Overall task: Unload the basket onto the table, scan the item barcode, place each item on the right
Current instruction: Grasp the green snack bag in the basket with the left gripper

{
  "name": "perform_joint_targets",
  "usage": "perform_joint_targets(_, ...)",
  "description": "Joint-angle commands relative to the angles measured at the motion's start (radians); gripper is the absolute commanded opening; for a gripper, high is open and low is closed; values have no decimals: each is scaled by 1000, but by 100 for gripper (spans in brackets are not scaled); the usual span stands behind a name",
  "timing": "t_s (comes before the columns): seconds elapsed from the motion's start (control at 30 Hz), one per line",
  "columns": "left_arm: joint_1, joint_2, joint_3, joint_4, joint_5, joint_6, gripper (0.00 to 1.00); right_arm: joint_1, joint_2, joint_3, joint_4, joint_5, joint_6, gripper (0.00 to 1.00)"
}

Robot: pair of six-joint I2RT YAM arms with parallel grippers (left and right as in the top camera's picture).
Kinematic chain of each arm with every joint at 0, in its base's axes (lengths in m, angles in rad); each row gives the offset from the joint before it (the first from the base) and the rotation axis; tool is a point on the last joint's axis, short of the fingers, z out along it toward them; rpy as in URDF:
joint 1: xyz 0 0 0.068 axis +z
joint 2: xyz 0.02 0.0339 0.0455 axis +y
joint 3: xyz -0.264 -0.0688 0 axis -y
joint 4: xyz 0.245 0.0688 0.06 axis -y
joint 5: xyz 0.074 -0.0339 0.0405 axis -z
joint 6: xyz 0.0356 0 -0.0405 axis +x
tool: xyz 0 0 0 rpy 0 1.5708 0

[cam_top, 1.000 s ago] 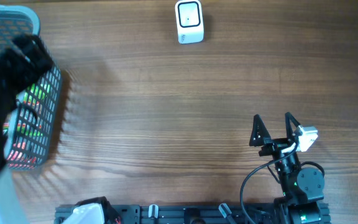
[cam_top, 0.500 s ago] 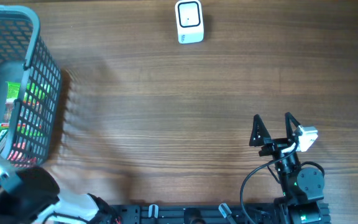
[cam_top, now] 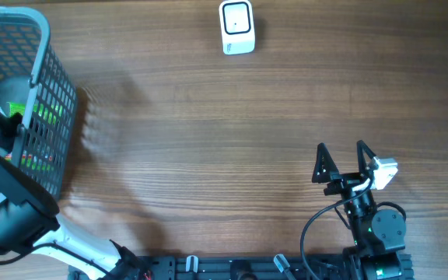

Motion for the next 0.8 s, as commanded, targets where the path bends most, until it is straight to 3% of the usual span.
perform_joint_targets(0.0,4,3,-122,107,35,37,100,-4,-3,-1,6,8,0,100)
perform_joint_targets(0.1,5,3,-171,173,35,25,100,-4,-3,-1,6,8,0,100)
perform_joint_targets(0.13,4,3,-174,181,35,4,96,-4,-3,-1,6,8,0,100)
perform_joint_targets(0.17,4,3,-174,185,35,-16,81,-4,-3,-1,6,8,0,100)
perform_joint_targets(0.2,5,3,-172,188,35,-25,45,-4,-3,-1,6,8,0,100)
perform_joint_targets(0.23,5,1,-167,187,35,-27,20,-4,-3,-1,6,8,0,100)
perform_joint_targets(0.27,5,0,-160,186,35,-28,7,-4,-3,-1,6,8,0,100)
perform_joint_targets(0.5,5,-81,96,10,35,-142,4,-4,-3,-1,6,8,0,100)
perform_joint_targets(0.67,4,-244,324,-108,40,-282,4,-4,-3,-1,6,8,0,100)
perform_joint_targets(0.77,4,-349,353,-105,121,-313,4,-4,-3,-1,6,8,0,100)
